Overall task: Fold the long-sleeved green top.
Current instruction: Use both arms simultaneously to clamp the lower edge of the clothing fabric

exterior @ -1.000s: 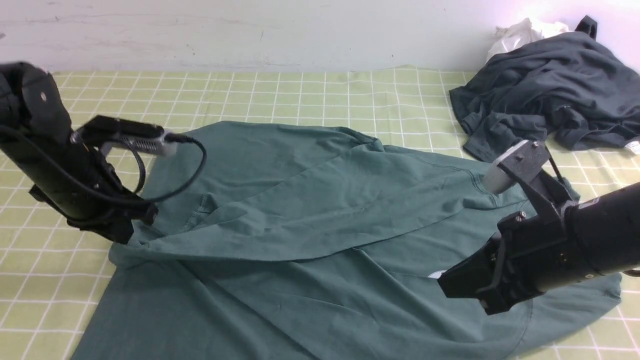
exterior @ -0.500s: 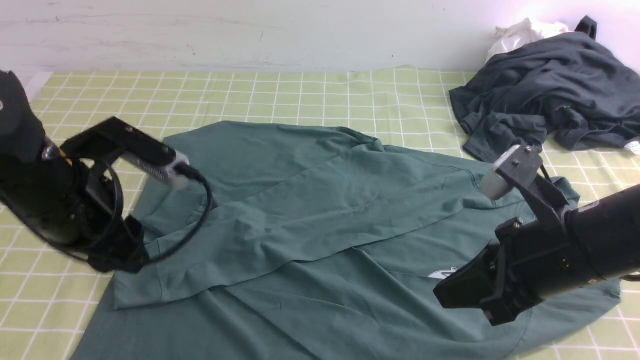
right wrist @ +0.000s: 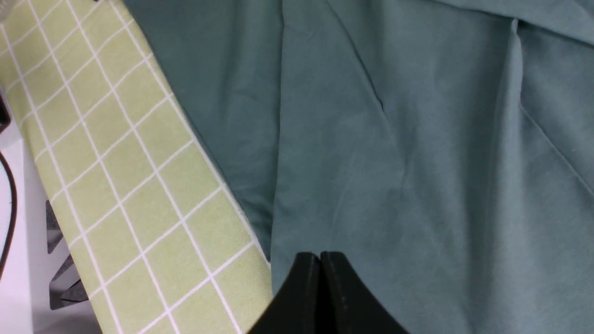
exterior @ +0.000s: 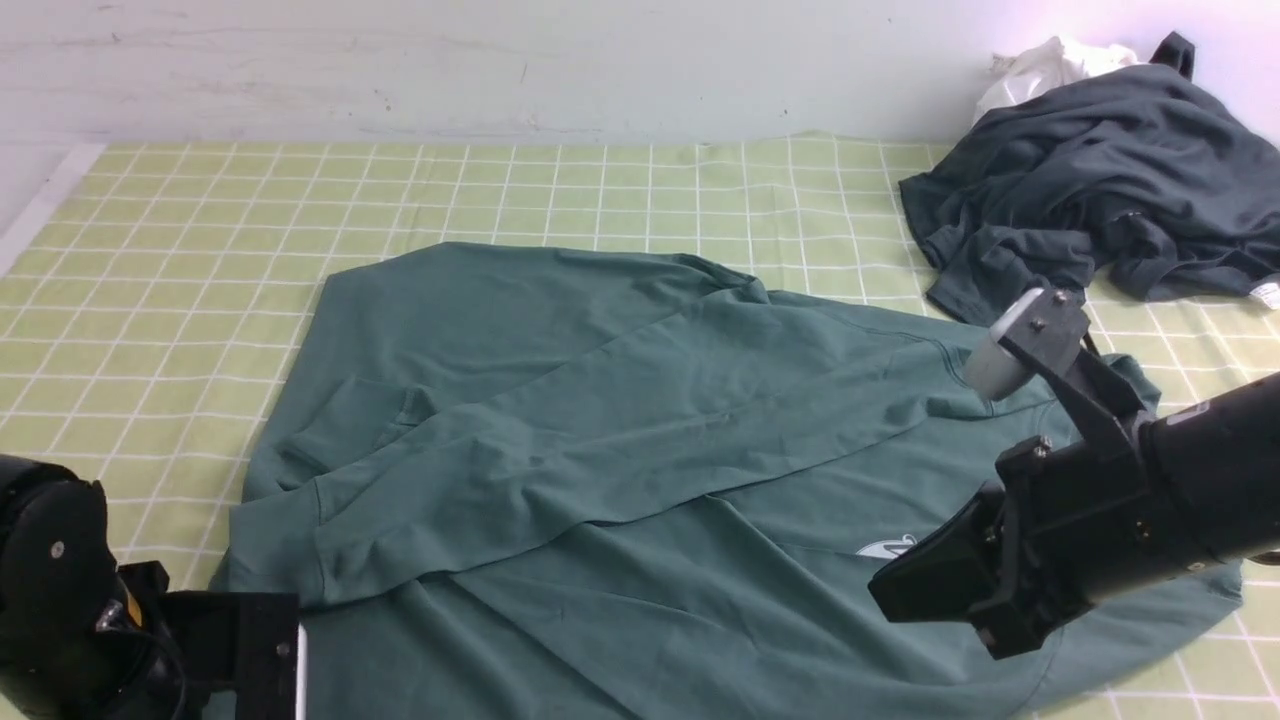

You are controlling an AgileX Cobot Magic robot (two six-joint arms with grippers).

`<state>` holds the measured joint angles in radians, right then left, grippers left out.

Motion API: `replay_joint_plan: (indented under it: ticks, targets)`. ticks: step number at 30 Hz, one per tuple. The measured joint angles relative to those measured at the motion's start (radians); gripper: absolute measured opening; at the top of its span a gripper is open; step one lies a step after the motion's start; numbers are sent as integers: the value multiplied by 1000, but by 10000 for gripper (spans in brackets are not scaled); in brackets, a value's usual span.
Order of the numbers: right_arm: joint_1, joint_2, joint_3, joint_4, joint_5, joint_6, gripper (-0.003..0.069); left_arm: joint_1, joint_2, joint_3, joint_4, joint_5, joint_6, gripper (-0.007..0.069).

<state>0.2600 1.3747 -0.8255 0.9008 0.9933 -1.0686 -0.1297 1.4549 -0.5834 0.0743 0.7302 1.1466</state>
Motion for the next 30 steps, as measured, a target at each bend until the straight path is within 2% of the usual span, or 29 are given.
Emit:
replay_joint_plan:
  ticks: [3,8,11,14,18,22,24,27,28,30]
  targets:
    - [0,-1,0,8,2,0,-11,0,39,1,6,-21,4,351]
    - [0,-12,0,16,8,-1,-11,-1,42,-4,-8,-26,-26,192]
    - [0,-13,0,16,17,-1,-11,-1,8,4,-11,-41,-47,52]
    - [0,-17,0,16,18,-1,-10,-1,-62,3,-13,-64,-58,4]
    - [0,-22,0,18,18,-4,-10,-1,-144,3,-14,-69,-92,-4]
    - [0,-71,0,19,18,-92,-10,-1,-240,3,-15,-68,-228,-4]
    - [4,-138,0,0,10,-184,-10,-1,-280,3,-18,-59,-379,-4]
    - [15,-204,0,-48,-19,-233,-10,-1,-296,3,-16,-49,-544,-4]
    - [22,-243,0,-103,-49,-246,-10,-1,-300,3,-6,-45,-643,-4]
    - [26,-262,0,-161,-65,-250,-8,-1,-300,3,10,-43,-702,-4]
